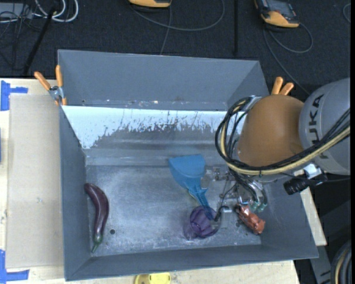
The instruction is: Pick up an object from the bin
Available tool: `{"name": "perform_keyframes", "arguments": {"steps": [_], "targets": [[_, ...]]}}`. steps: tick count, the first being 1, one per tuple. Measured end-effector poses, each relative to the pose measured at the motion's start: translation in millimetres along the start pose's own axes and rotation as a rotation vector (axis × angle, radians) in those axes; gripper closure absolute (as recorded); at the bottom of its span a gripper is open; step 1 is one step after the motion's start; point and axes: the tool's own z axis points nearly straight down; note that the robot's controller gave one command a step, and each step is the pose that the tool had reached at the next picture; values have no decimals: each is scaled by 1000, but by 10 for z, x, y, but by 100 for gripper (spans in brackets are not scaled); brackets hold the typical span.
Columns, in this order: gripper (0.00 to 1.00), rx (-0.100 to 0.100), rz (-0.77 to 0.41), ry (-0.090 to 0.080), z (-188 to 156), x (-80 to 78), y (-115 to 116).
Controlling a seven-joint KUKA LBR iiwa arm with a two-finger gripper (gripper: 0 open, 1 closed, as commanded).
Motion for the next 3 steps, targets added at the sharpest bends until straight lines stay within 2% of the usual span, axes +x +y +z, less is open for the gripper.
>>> {"name": "perform_keyframes", "arguments": {"steps": [1, 2, 3], "targets": [[0, 0, 0, -7, -40, -17, 0], [0, 1, -76, -13, 356, -82, 70], [0, 1, -232, -10, 856, -61, 196]]}}
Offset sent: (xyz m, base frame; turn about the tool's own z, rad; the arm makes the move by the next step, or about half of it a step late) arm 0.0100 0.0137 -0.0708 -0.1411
